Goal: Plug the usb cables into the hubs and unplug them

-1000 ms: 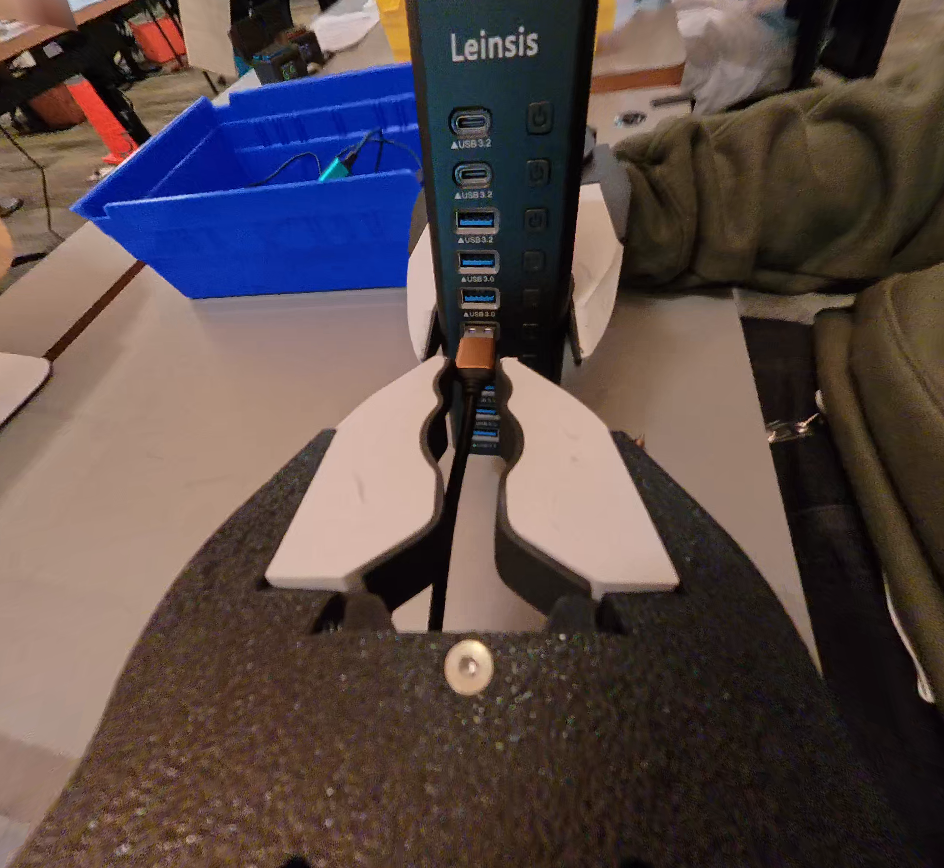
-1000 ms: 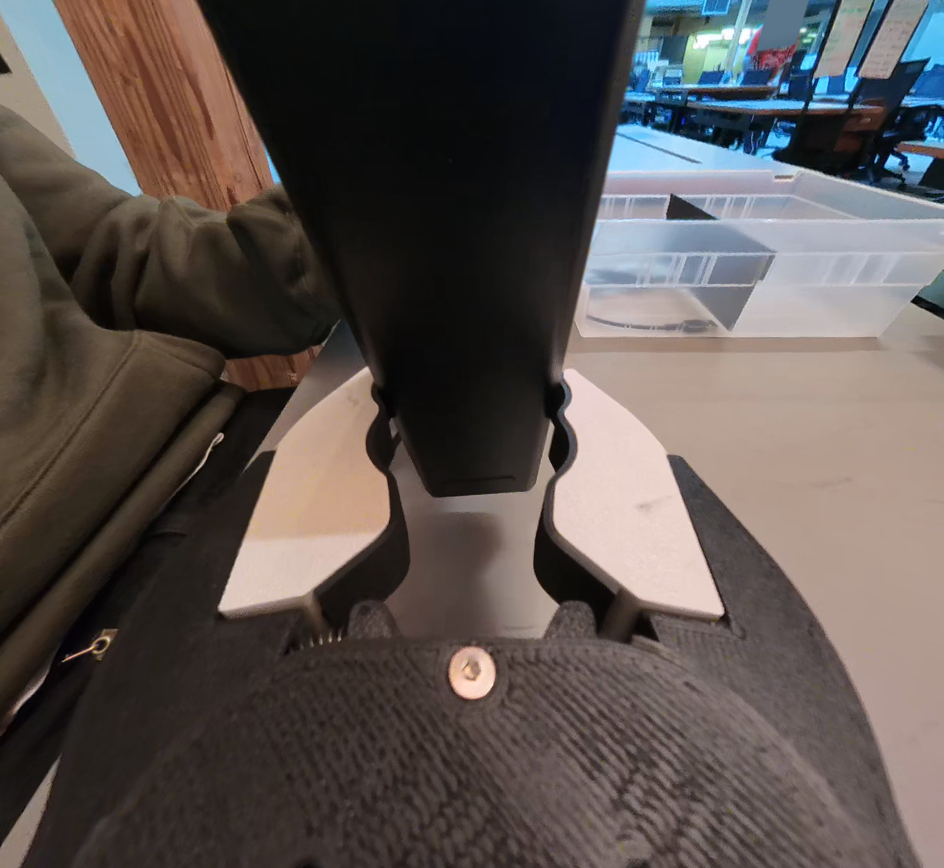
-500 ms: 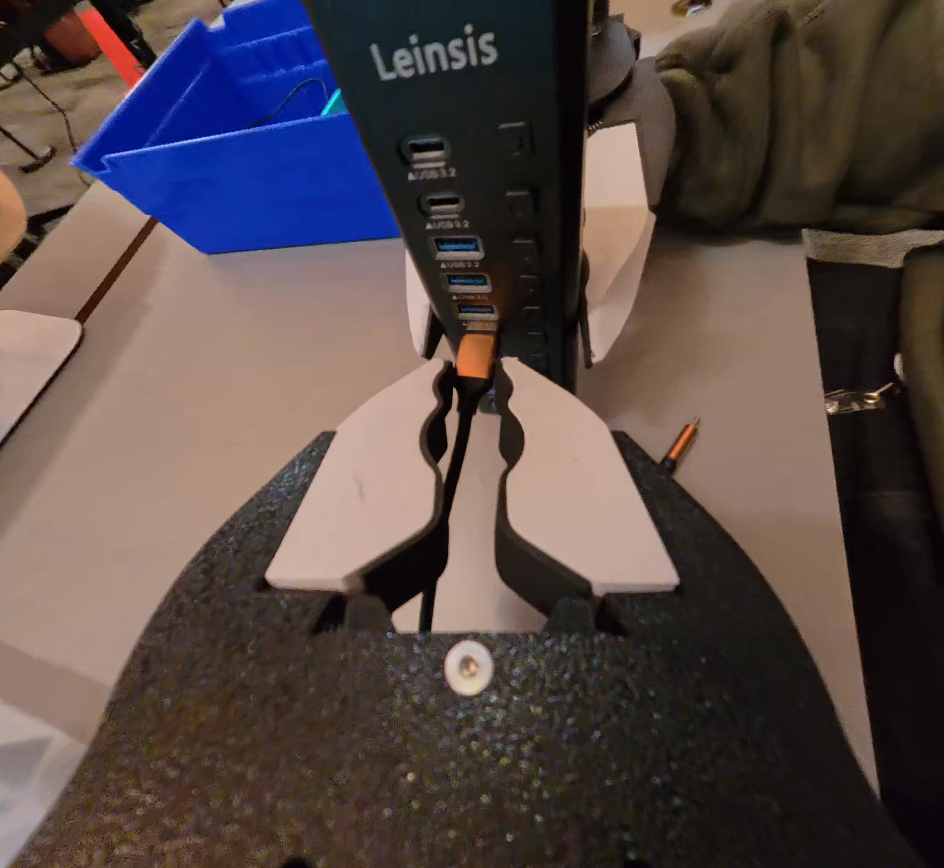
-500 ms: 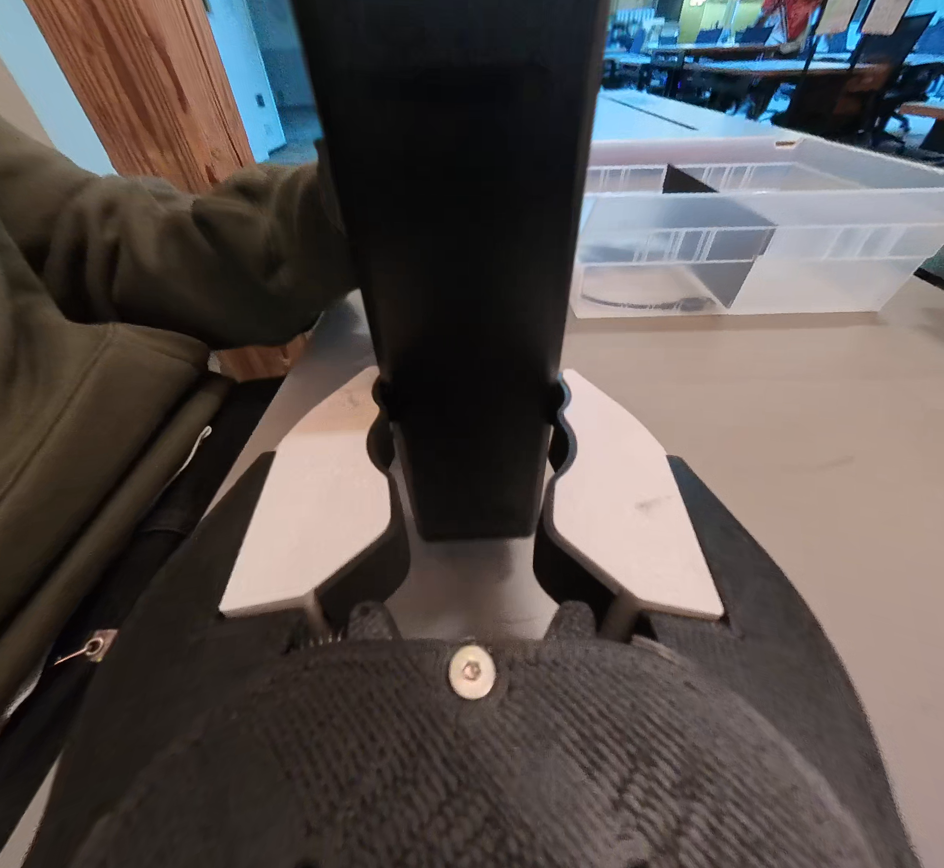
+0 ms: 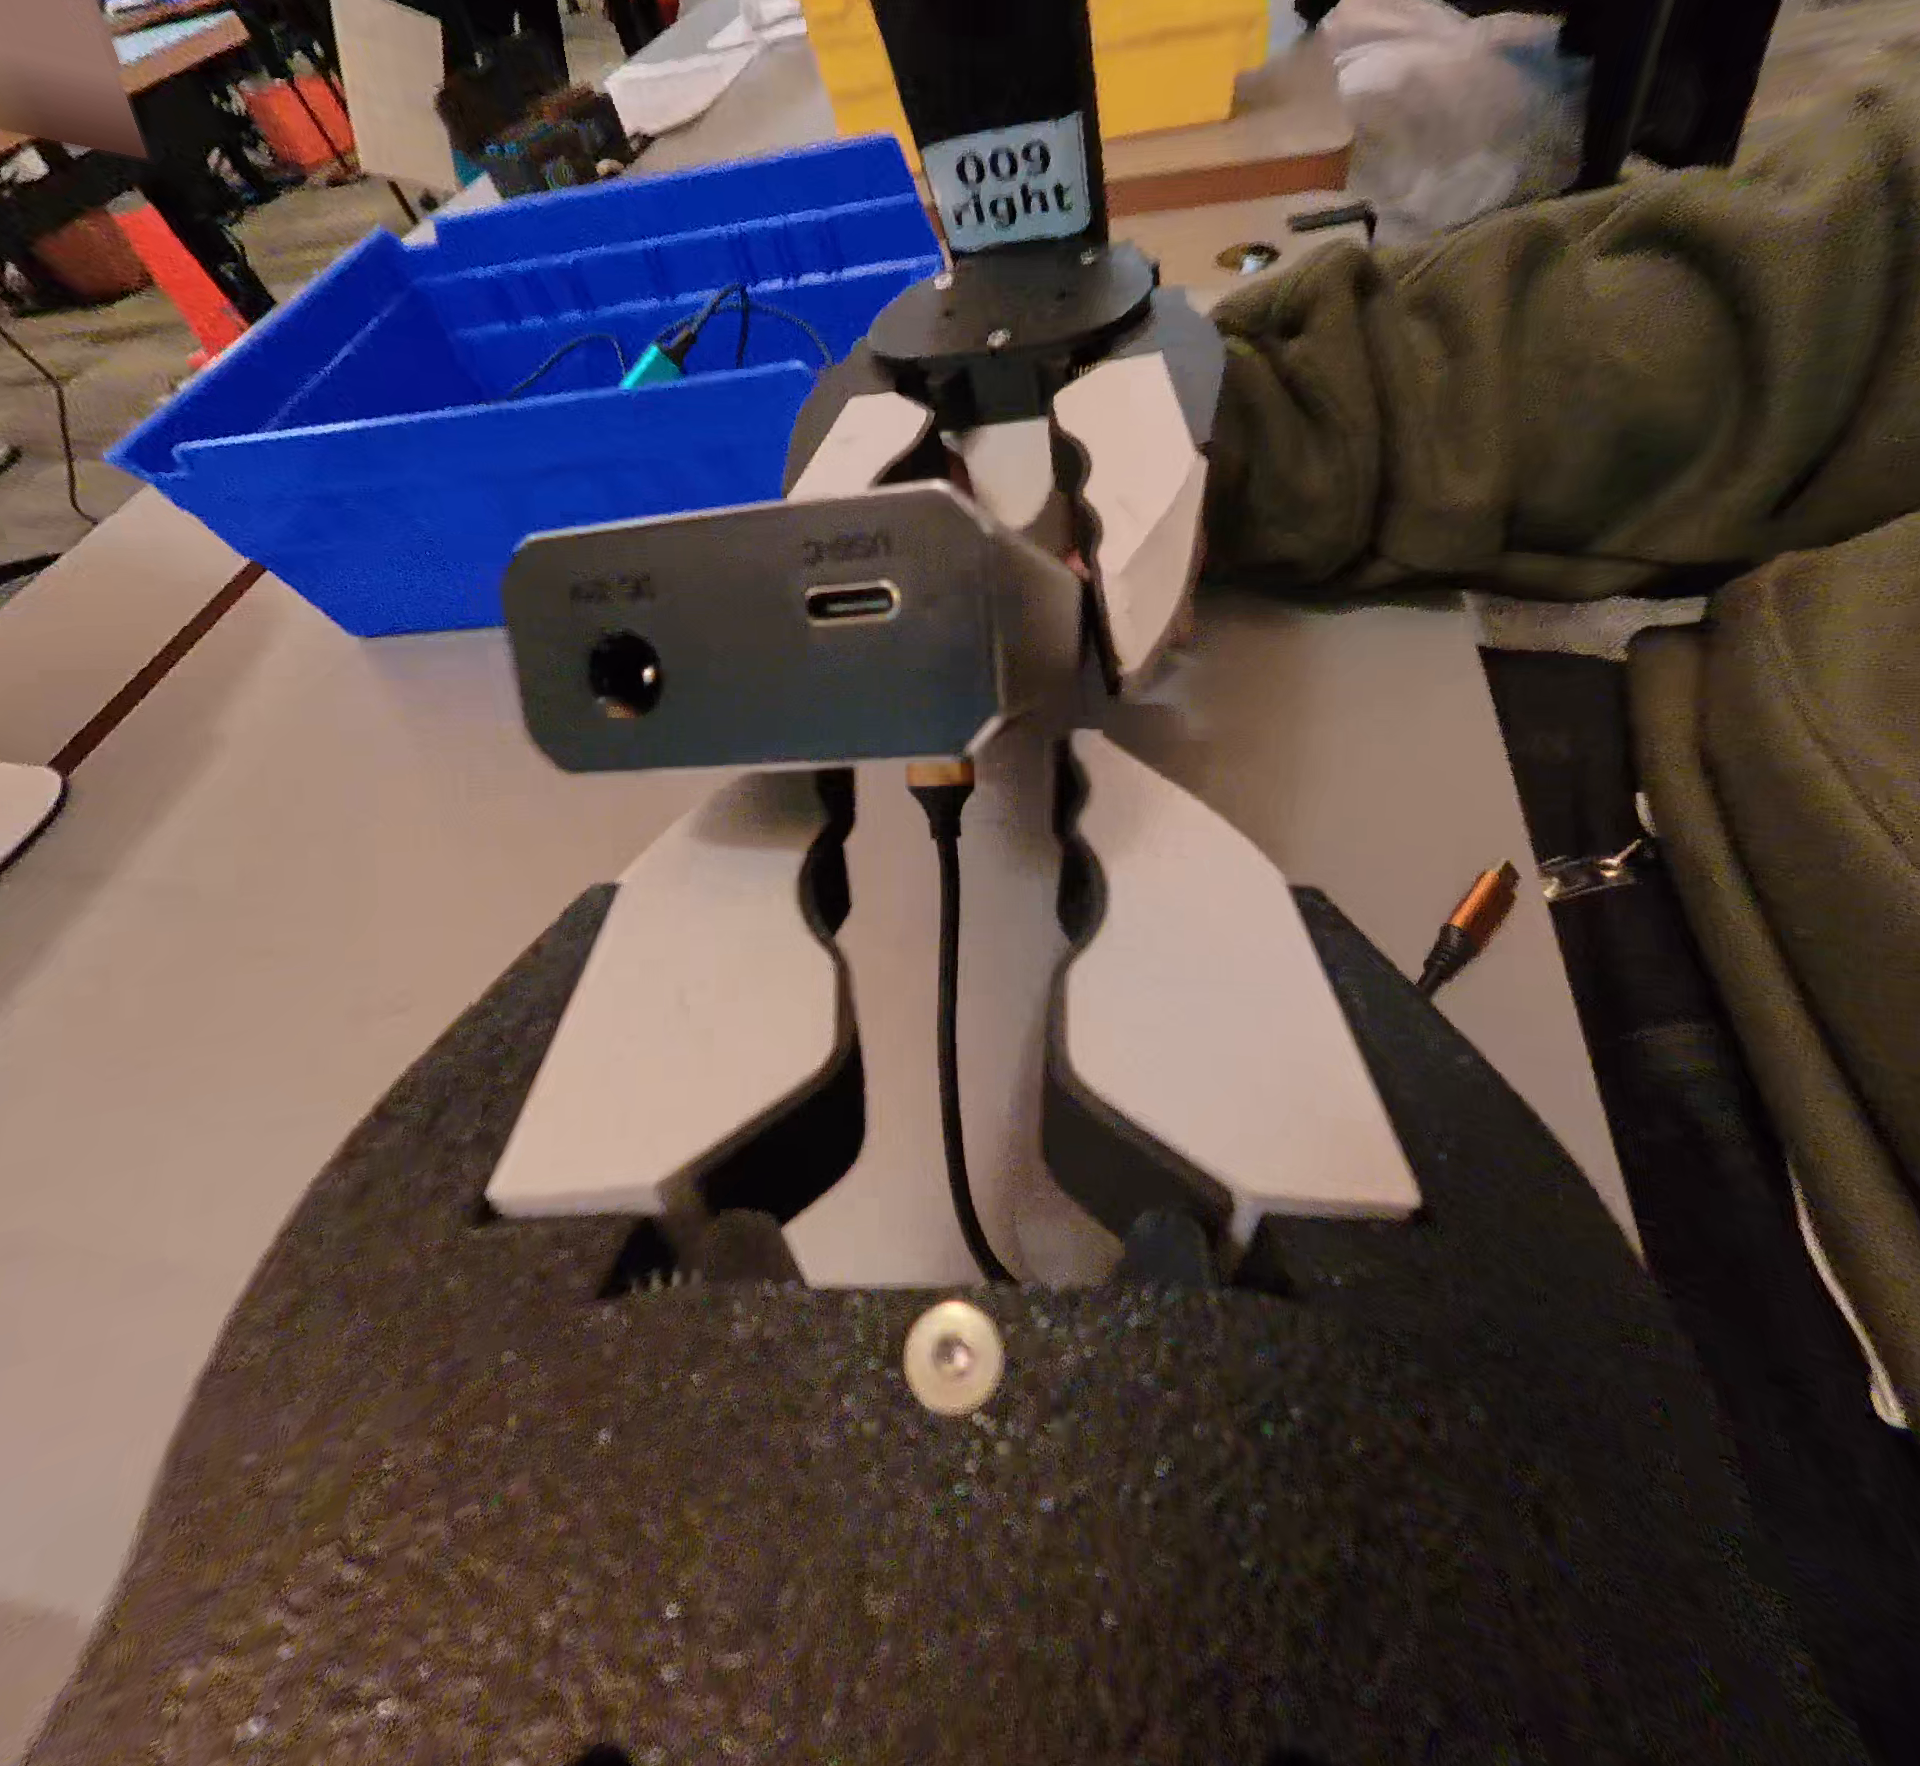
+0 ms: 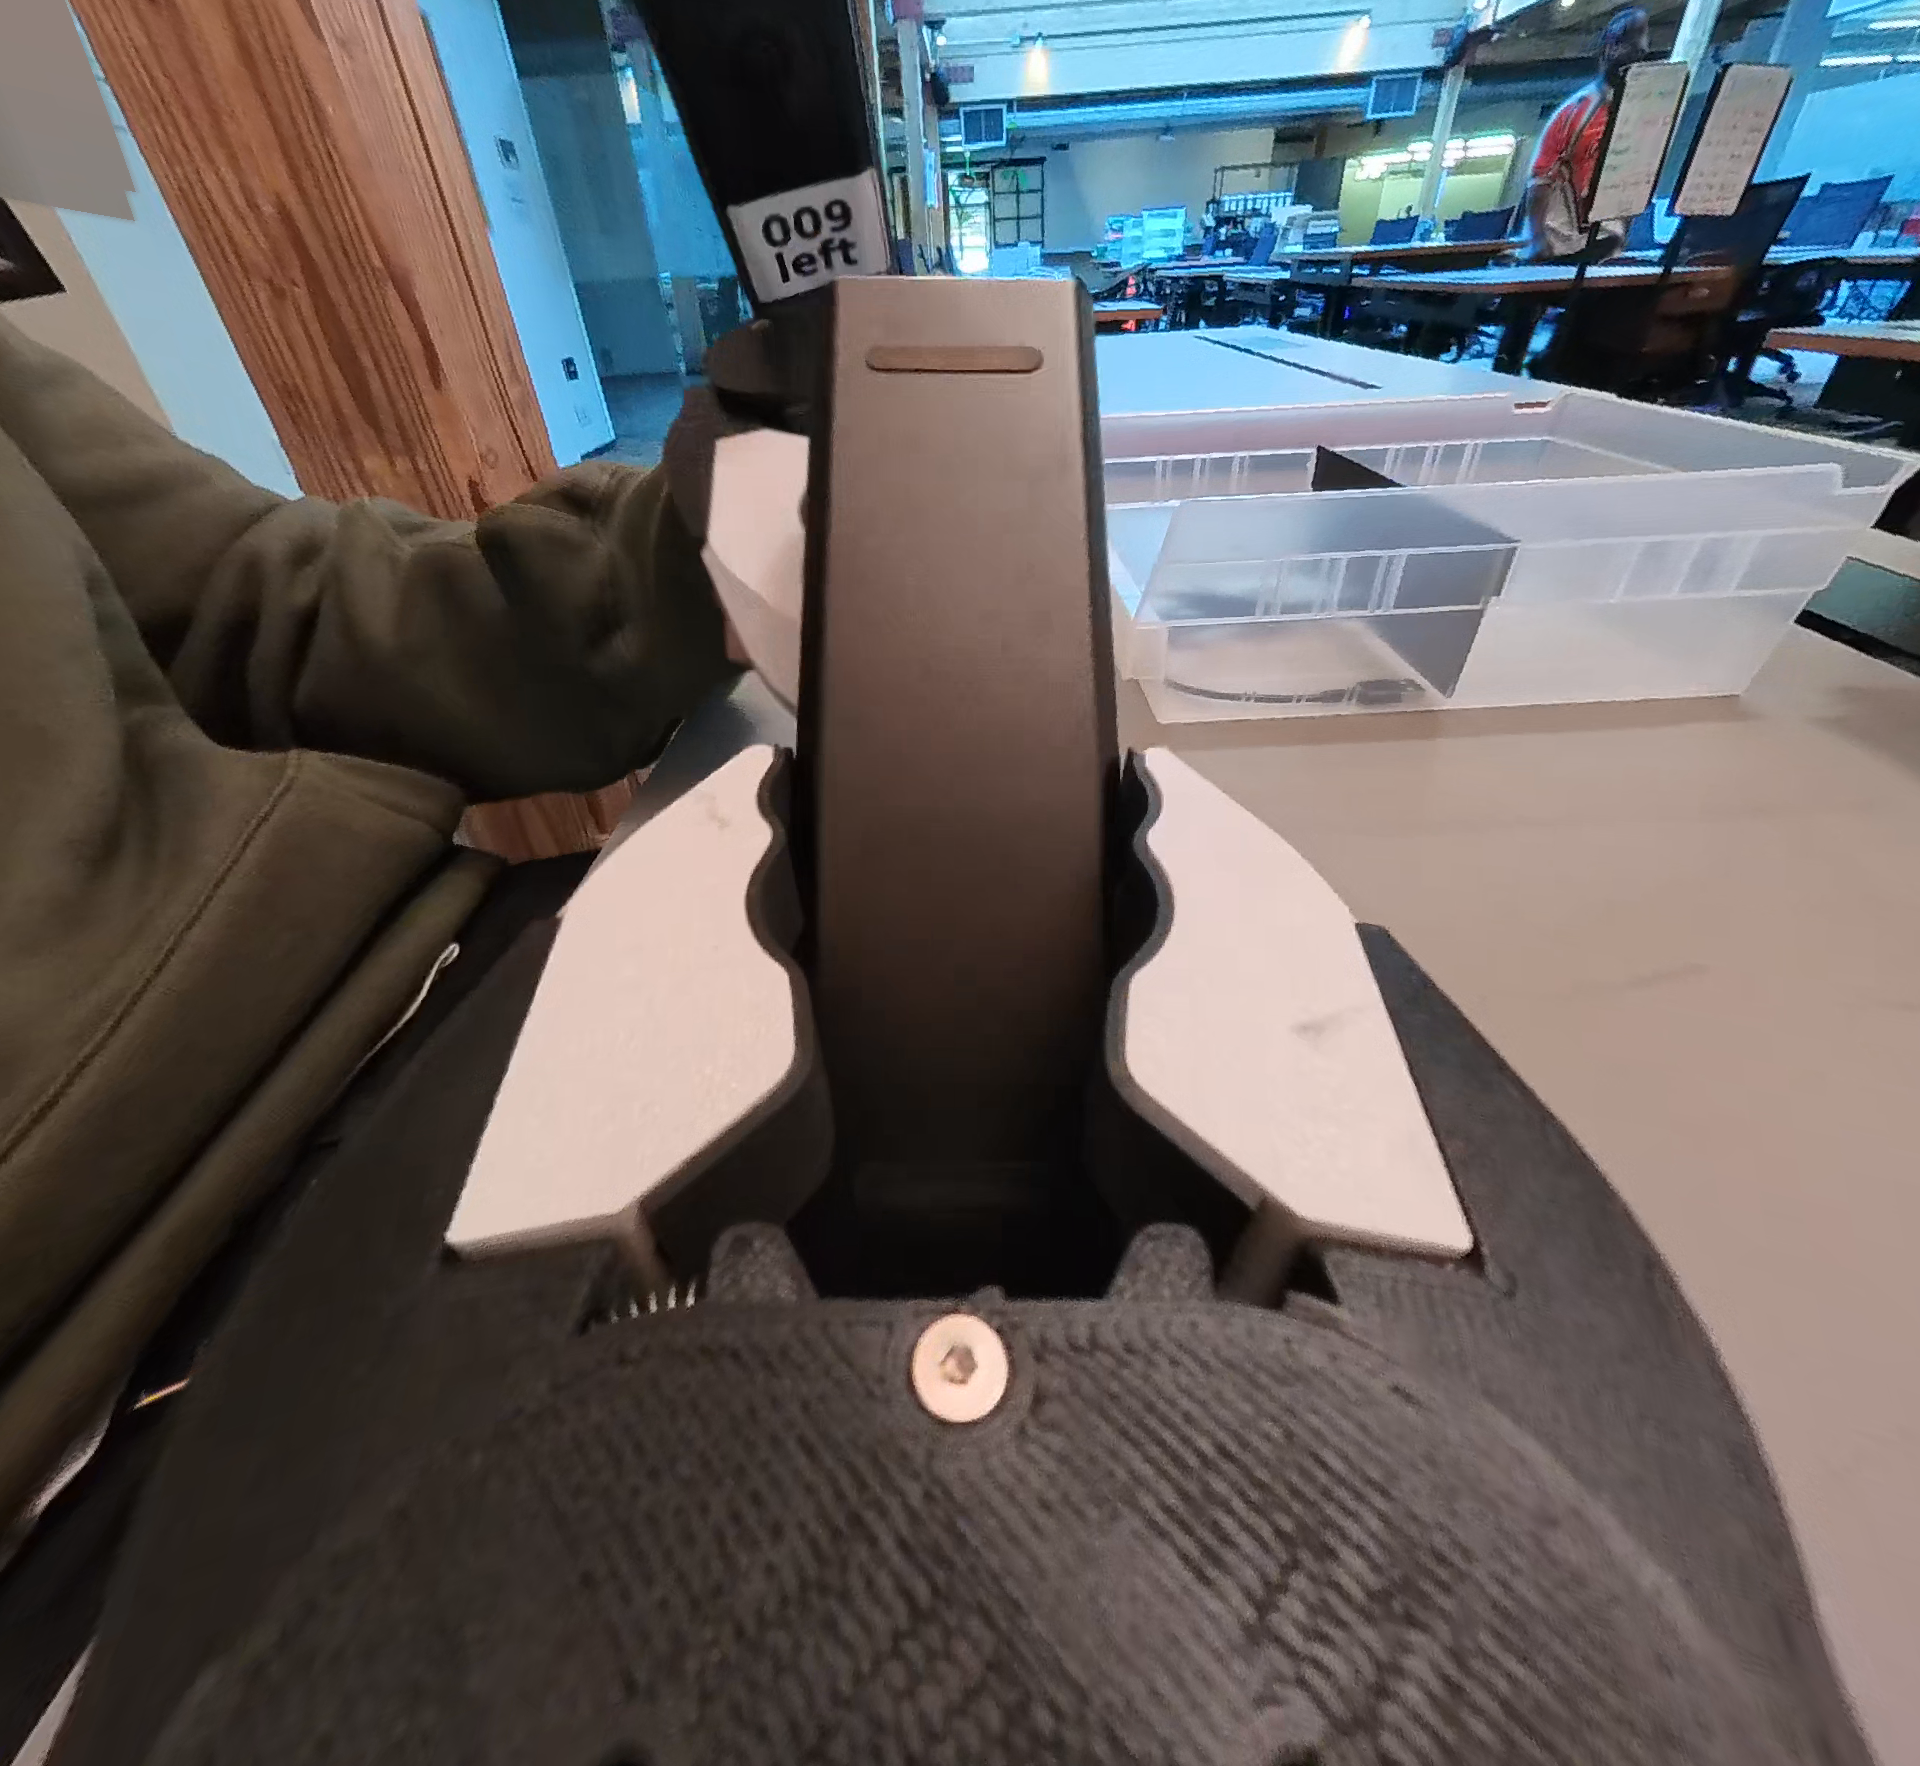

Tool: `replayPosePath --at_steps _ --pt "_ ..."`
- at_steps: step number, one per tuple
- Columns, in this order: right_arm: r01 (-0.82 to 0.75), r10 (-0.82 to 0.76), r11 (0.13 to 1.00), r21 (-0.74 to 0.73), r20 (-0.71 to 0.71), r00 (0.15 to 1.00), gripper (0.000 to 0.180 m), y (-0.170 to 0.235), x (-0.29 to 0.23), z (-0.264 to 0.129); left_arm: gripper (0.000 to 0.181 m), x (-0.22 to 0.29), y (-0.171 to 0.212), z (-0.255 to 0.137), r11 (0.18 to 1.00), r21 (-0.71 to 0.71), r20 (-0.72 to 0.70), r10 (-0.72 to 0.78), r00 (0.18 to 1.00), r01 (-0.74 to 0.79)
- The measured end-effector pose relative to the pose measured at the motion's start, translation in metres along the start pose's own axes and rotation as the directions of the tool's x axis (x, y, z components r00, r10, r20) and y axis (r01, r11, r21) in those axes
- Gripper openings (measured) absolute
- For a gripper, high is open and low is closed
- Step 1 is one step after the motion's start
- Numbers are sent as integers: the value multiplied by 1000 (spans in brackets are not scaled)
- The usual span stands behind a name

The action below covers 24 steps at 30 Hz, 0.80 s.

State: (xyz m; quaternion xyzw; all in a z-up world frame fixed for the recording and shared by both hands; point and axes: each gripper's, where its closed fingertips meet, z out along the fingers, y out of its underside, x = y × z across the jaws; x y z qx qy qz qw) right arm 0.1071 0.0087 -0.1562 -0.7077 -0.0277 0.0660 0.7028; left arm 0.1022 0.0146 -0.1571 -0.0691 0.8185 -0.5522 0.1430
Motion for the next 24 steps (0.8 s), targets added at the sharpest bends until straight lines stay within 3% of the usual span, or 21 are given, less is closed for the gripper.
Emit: replayPosePath --at_steps 3,8,11,20,24 --pt "-7 7 1000 7 -8 1000 60 -1 2 -1 59 -1 -8 -5 998 64 6 -18 1000 17" --pt "20 -20 999 -28 6 1000 60 3 -3 3 72 -10 -20 14 985 164 101 -70 992 53" --pt "24 -23 999 -28 26 999 61 3 -6 3 65 -5 -27 18 978 201 77 -67 995 50" --pt "23 -23 1000 -2 -11 1000 62 0 -6 13 62 -3 -25 19 990 90 70 -114 991 108" --pt "82 -83 993 -80 -9 996 68 10 -11 22 60 2 -20 22 998 16 73 -62 995 61"
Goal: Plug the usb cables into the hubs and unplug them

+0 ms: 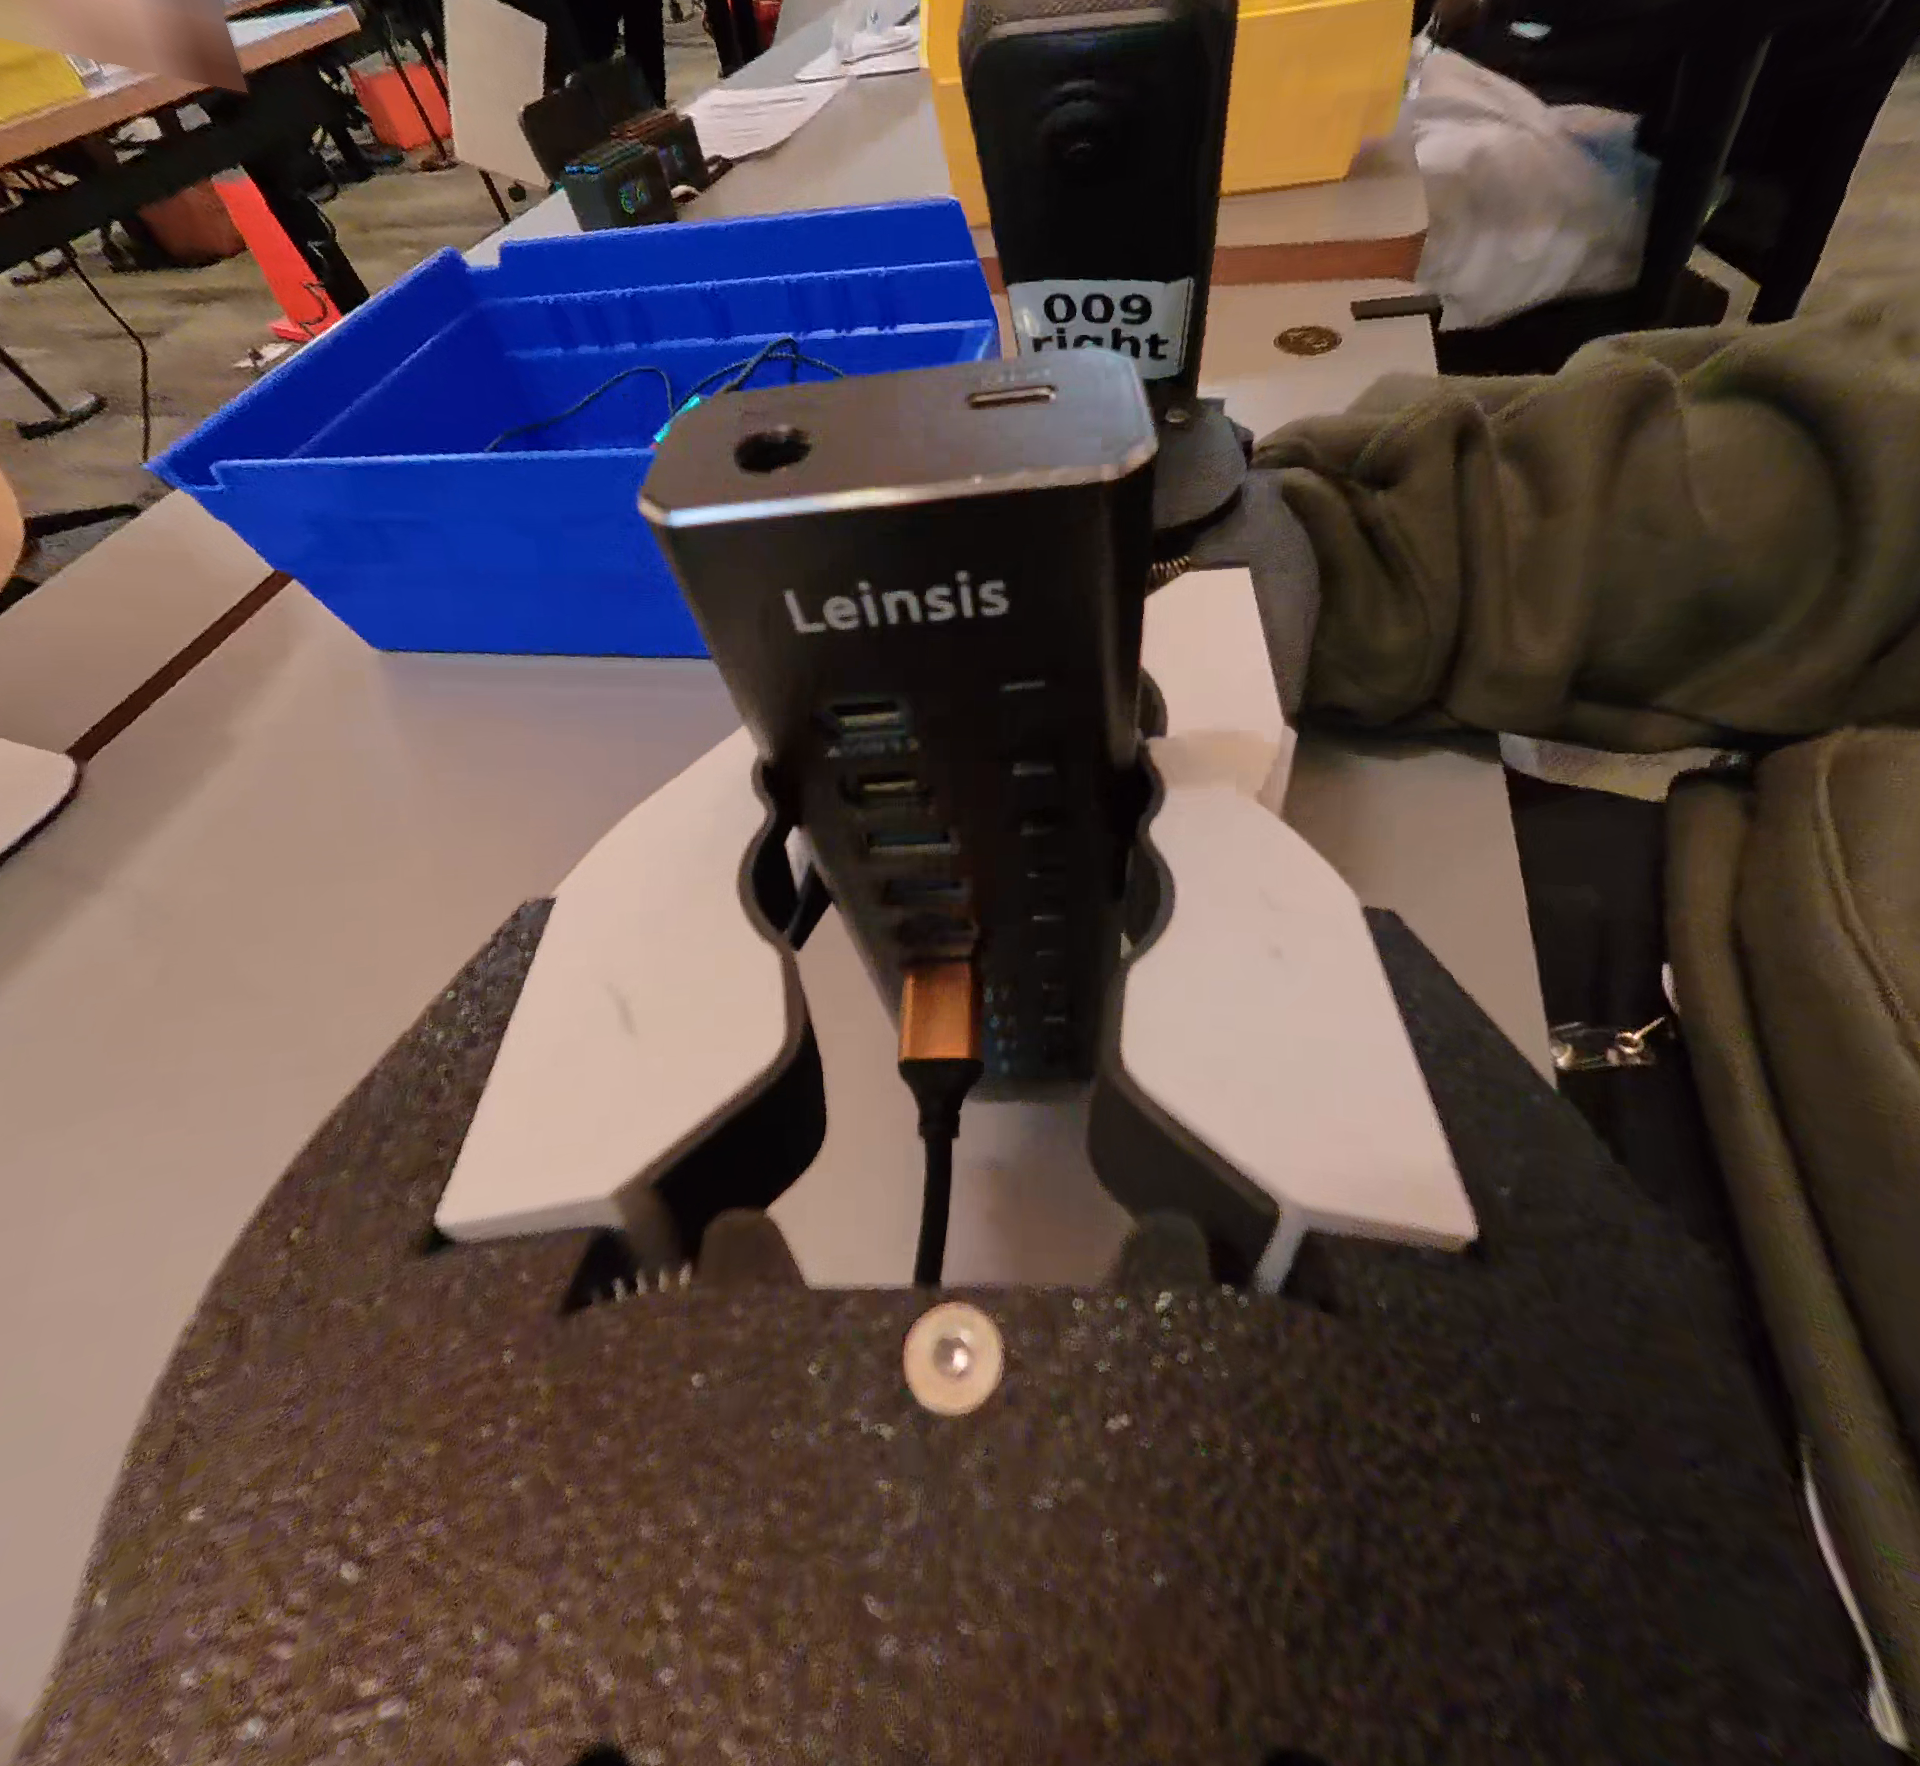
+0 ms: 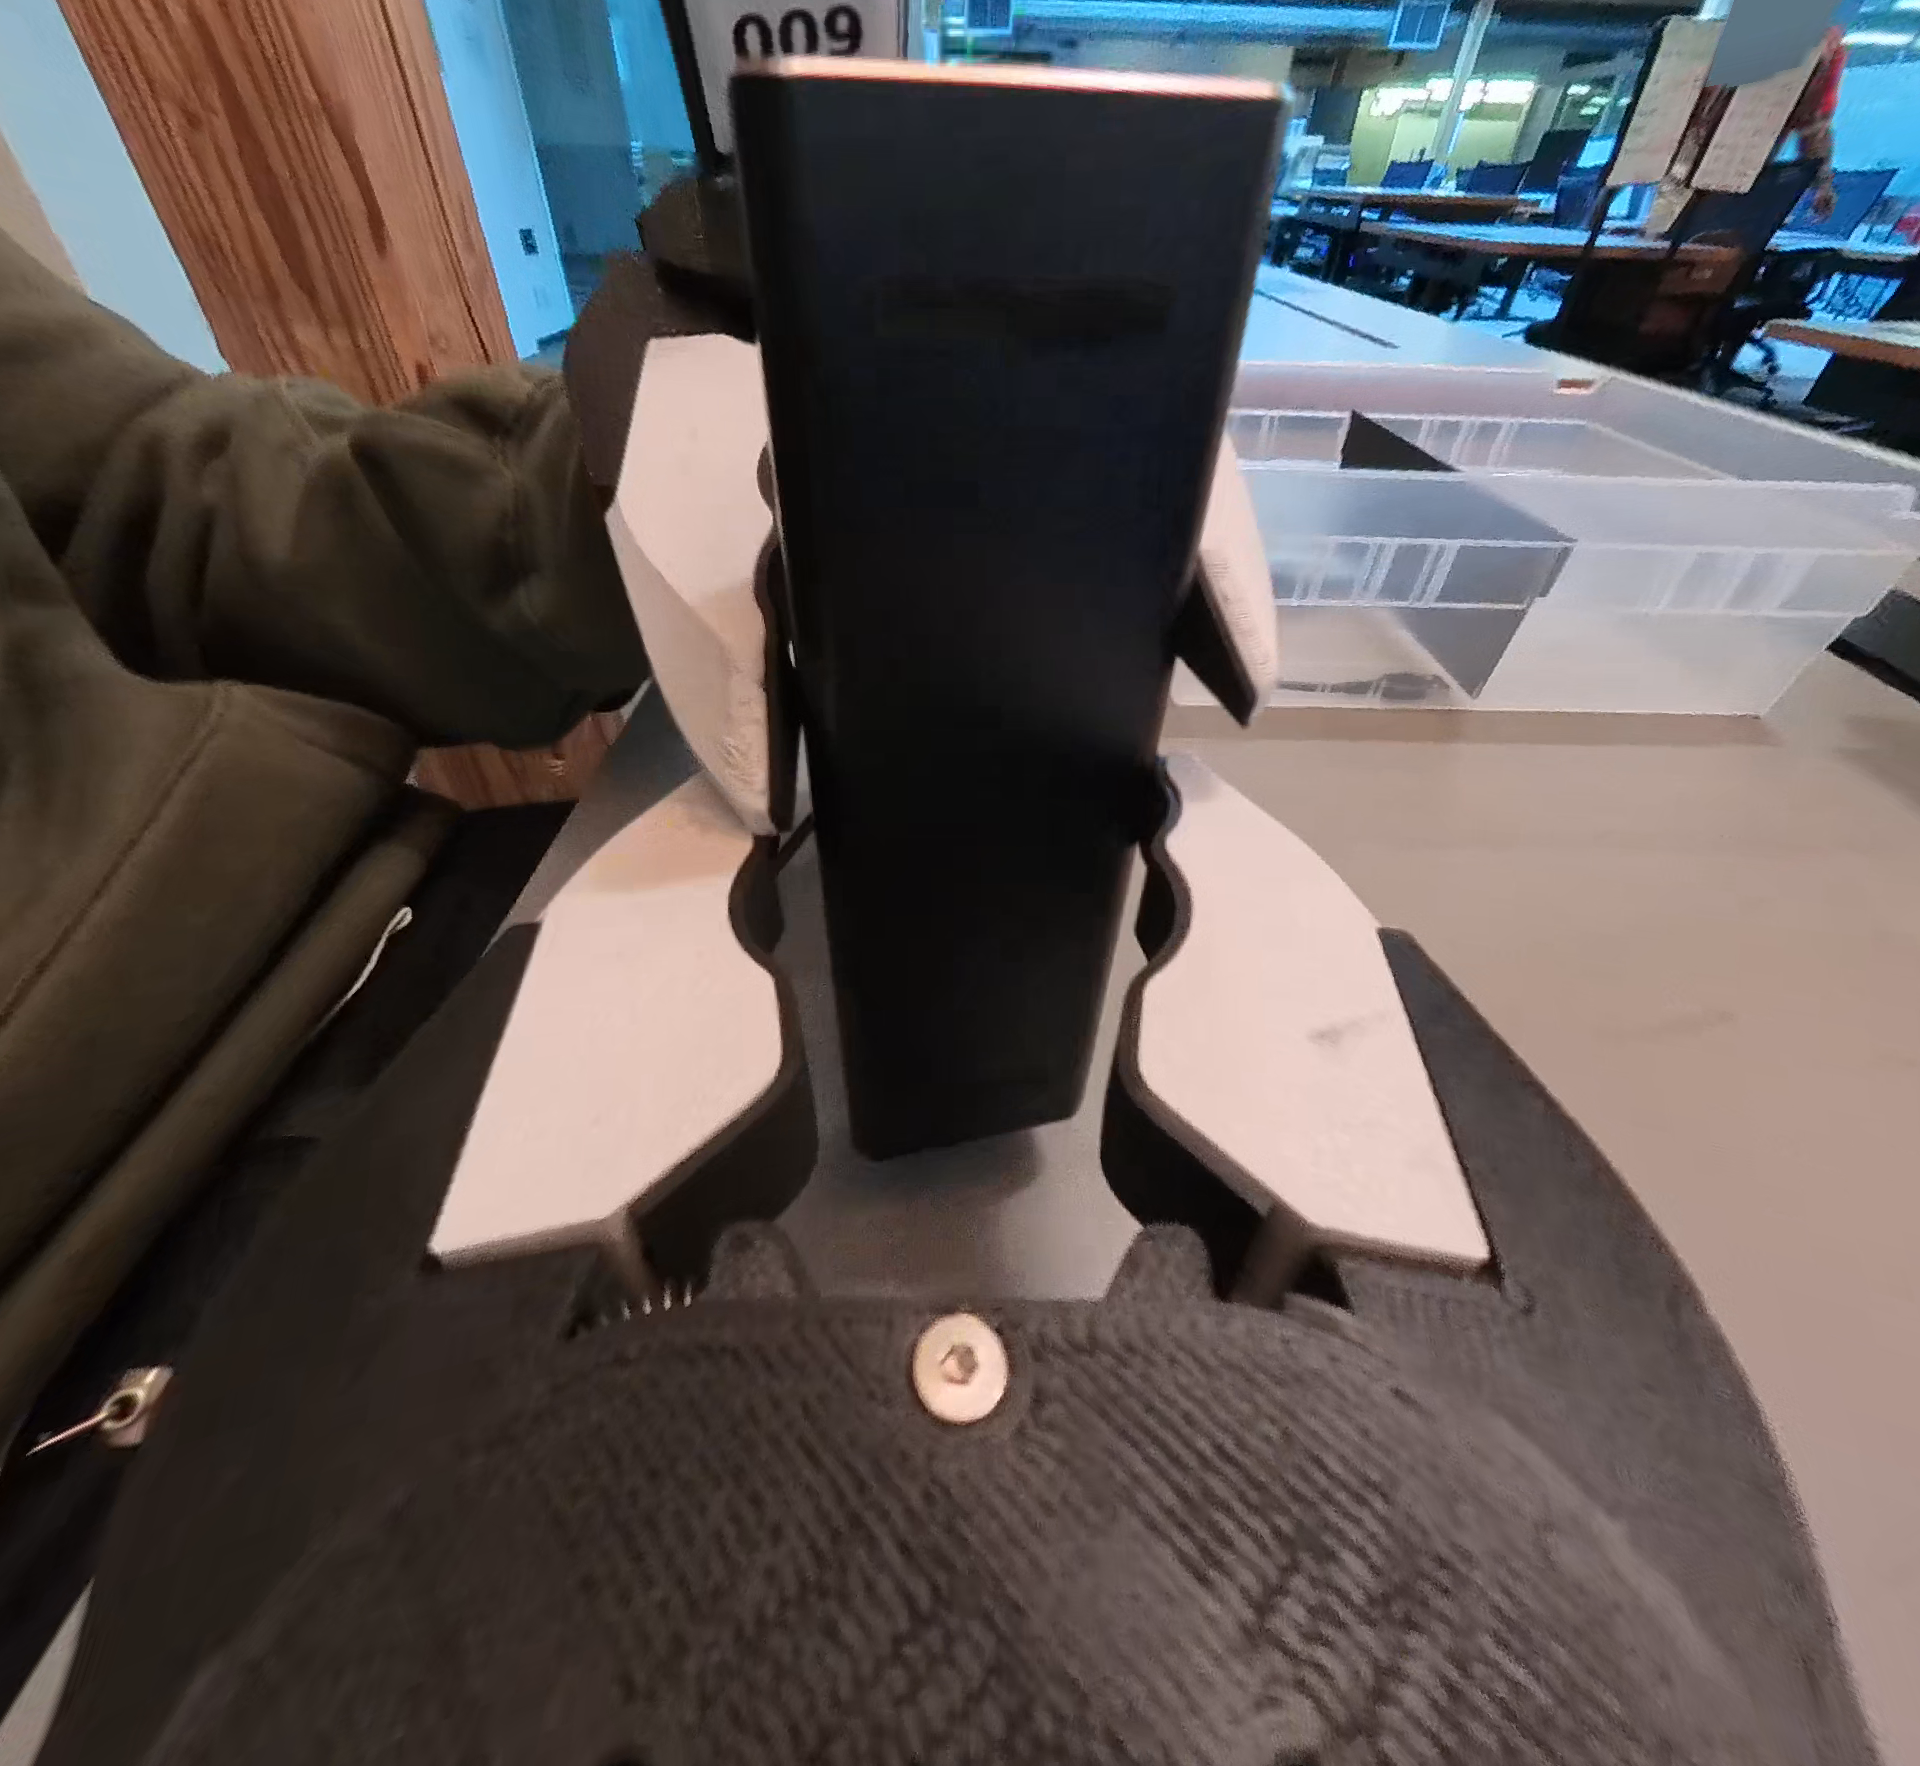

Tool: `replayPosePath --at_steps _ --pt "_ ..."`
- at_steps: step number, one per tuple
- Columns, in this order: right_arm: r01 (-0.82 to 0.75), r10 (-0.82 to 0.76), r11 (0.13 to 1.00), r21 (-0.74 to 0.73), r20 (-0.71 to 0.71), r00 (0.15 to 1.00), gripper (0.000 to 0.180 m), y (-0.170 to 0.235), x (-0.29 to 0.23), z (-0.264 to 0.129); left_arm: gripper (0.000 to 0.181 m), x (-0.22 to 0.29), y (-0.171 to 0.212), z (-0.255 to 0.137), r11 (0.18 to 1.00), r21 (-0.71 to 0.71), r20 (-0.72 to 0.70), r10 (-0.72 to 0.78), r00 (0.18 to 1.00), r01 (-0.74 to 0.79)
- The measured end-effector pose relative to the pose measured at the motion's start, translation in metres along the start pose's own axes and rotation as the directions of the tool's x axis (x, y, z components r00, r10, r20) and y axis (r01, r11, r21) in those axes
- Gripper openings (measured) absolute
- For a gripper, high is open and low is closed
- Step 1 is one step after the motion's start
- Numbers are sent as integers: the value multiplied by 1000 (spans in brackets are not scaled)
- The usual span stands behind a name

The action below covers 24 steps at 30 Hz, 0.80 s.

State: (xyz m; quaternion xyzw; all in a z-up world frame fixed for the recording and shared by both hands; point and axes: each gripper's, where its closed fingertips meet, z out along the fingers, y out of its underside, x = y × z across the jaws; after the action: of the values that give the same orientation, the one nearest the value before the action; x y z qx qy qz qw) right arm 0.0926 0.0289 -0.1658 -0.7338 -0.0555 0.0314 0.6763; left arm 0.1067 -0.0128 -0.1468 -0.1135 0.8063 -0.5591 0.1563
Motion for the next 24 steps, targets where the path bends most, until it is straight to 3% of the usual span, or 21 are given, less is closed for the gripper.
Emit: replayPosePath --at_steps 1,9,14,19,24 --pt "6 -6 1000 9 -19 1000 61 -1 2 0 60 0 -1 -1 1000 8 -5 2 1000 -2" --pt "14 -13 999 48 -7 1000 61 -6 0 2 60 3 -6 -6 998 62 -44 -3 999 6" --pt "32 -28 997 69 -57 998 61 -9 5 2 65 -4 -25 -17 980 186 -29 -66 997 70" --pt "47 -42 998 41 -104 994 61 -6 11 6 58 -10 -24 -21 996 85 70 -8 998 2" --pt "52 -51 999 15 -73 996 61 -3 3 11 57 2 -25 -15 991 121 7 65 998 -65"
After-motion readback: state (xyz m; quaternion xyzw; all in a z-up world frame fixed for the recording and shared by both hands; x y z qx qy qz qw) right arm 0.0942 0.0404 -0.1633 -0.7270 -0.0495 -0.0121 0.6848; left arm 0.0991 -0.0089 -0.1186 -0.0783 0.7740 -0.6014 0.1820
